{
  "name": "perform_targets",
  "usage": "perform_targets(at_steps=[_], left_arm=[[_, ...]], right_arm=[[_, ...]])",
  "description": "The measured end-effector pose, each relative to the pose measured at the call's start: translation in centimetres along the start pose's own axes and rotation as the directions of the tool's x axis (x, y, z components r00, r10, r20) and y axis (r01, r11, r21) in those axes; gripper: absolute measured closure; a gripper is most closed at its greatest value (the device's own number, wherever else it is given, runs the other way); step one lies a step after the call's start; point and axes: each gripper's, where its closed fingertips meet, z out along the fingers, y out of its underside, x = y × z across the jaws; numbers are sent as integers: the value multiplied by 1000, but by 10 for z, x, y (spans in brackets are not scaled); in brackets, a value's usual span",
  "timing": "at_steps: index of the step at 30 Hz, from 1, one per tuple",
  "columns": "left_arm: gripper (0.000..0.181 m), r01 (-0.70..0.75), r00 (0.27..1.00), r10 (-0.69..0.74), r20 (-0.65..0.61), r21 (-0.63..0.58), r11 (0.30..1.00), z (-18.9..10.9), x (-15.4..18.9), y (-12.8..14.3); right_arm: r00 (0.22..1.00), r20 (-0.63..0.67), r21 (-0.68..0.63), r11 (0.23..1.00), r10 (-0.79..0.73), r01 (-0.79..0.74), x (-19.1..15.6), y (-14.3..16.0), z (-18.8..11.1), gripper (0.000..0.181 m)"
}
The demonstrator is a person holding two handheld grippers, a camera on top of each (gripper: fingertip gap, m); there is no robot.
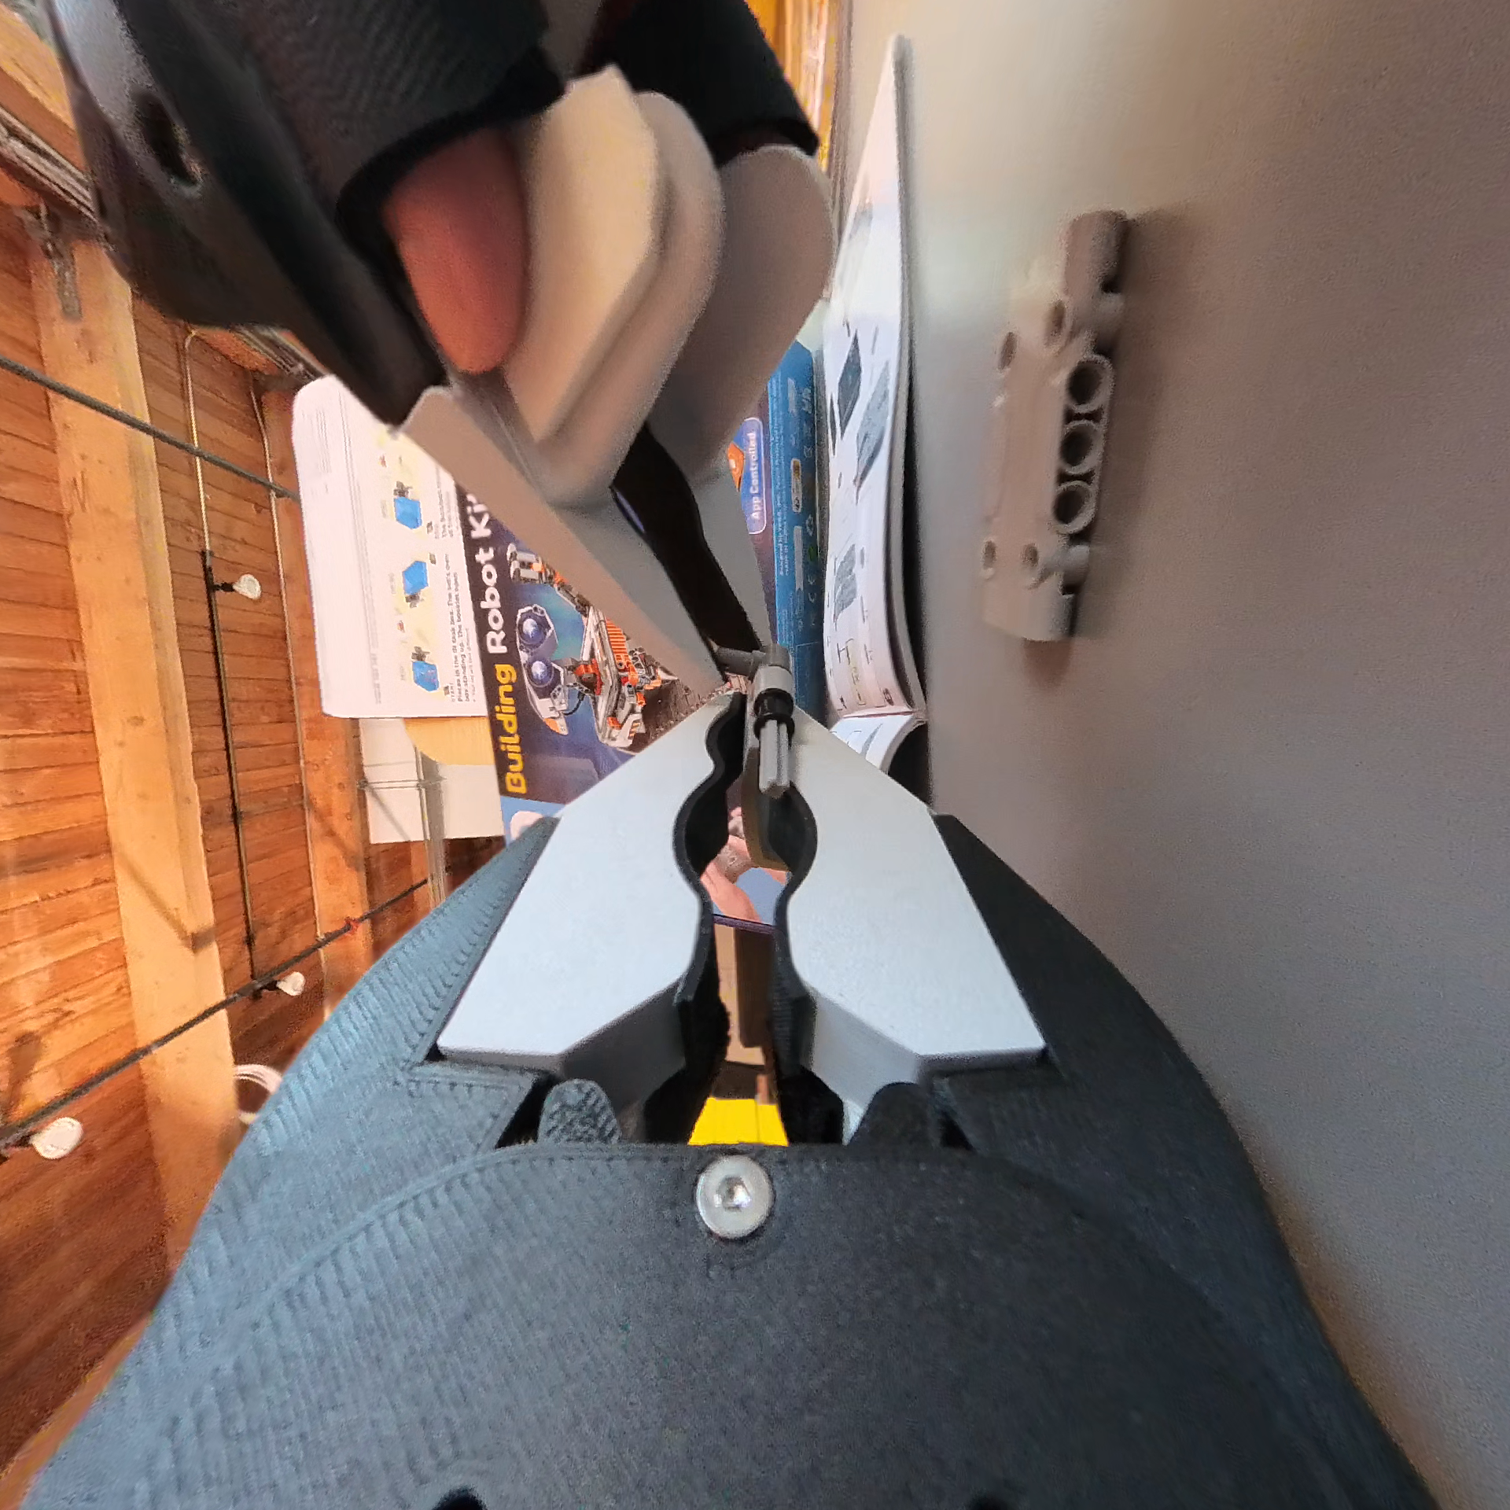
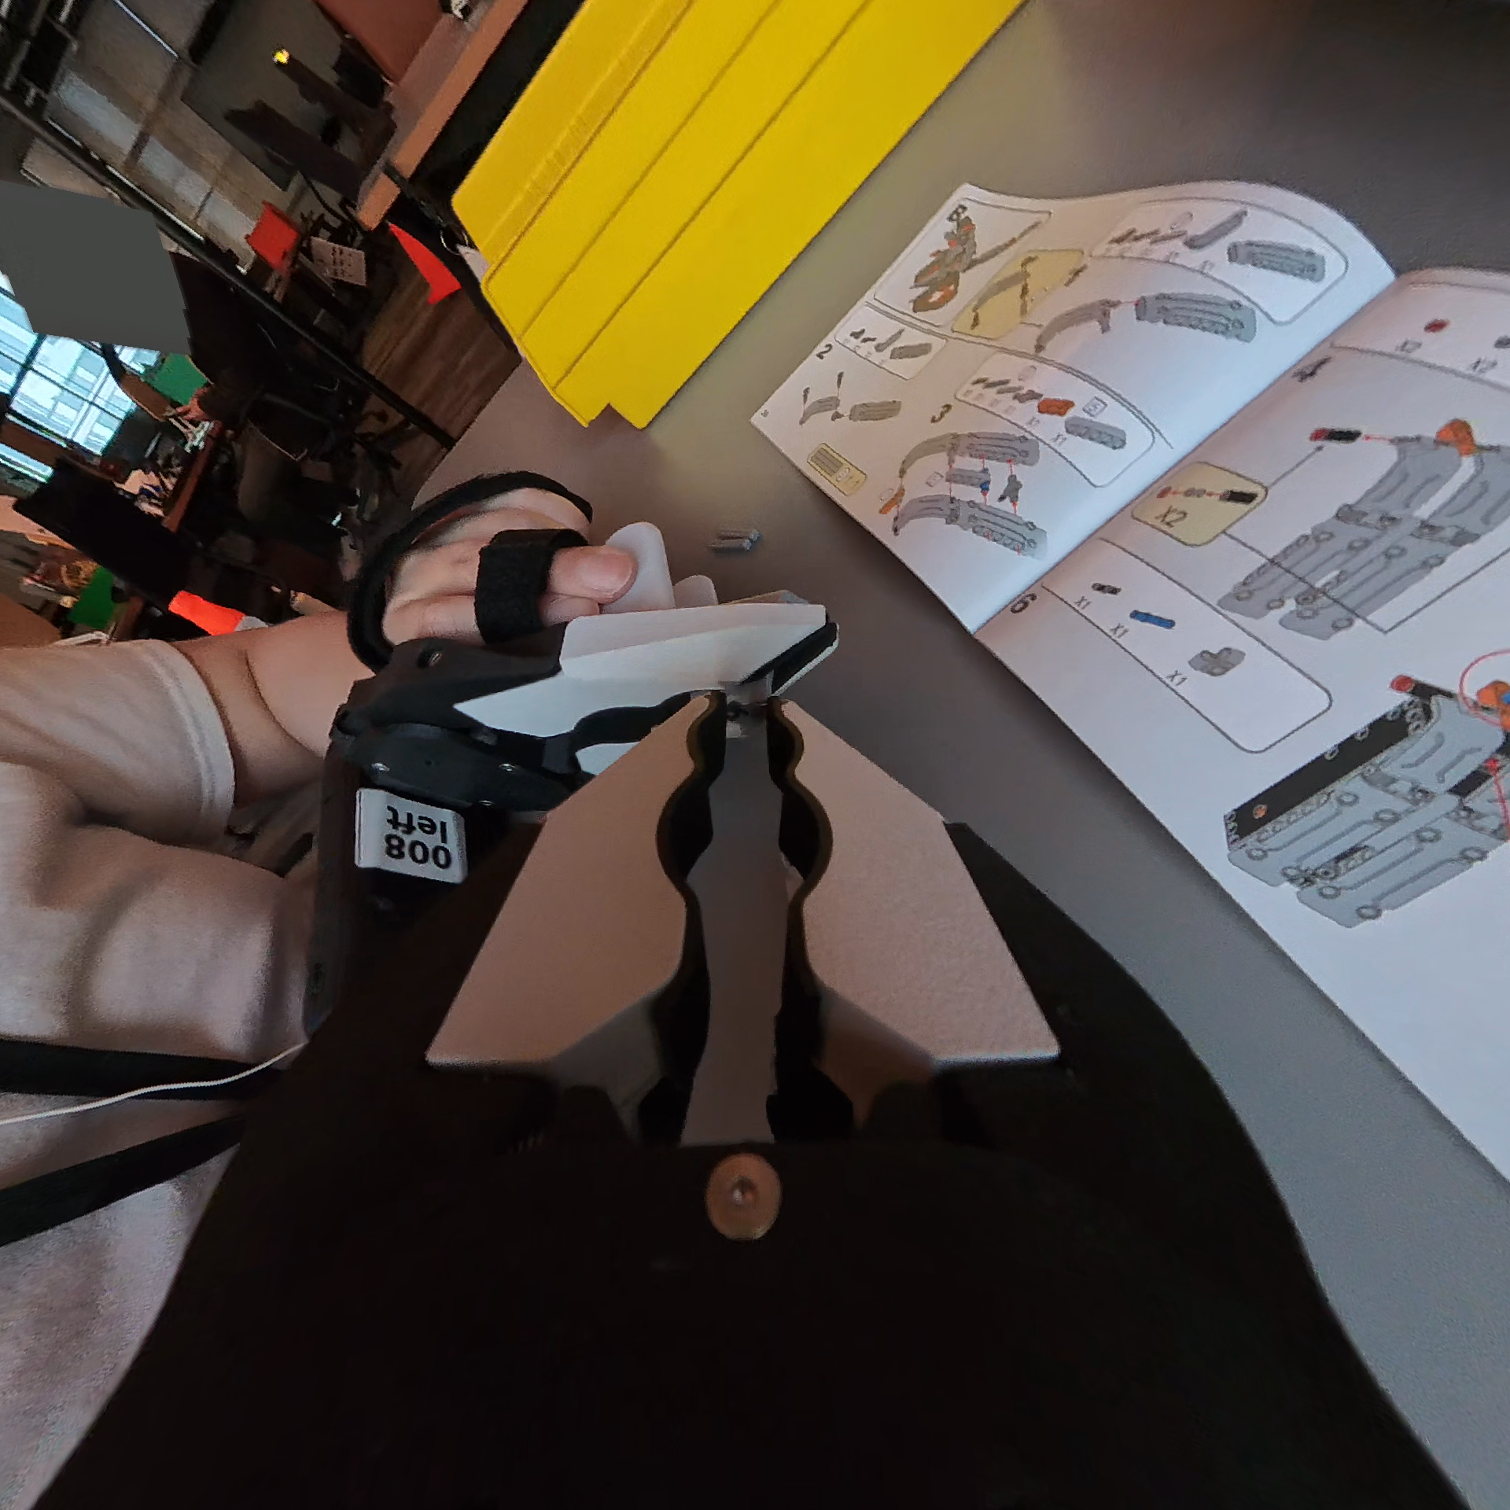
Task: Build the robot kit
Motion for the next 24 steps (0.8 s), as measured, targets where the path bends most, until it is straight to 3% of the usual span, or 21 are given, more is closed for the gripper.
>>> perform_targets(at_steps=[3, 6, 10, 17, 21, 24], left_arm=[[180, 107, 994, -107, 22, 3, 994, -1, -12, 2], [180, 320, 947, -320, 23, 20, 947, -4, -28, 7], [180, 473, 879, -474, 49, 27, 881, -10, -48, 16], [181, 479, 872, -479, 101, 32, 877, -16, -62, 22], [181, 315, 923, -307, 230, 3, 949, -23, -78, 27], [181, 173, 955, -155, 253, -50, 984, -23, -76, 29]], right_arm=[[995, 14, 73, 993, -95, 94, -9, -12, -4, 174], [974, 17, 195, 957, -224, 217, -23, -28, -9, 174], [972, 71, 319, 928, -226, 192, -38, -44, -10, 174], [959, 229, 434, 899, -166, 52, -51, -54, -13, 173], [946, 322, 421, 900, -30, -115, -45, -58, -21, 161], [930, 361, 349, 916, 64, -199, -45, -54, -19, 153]])
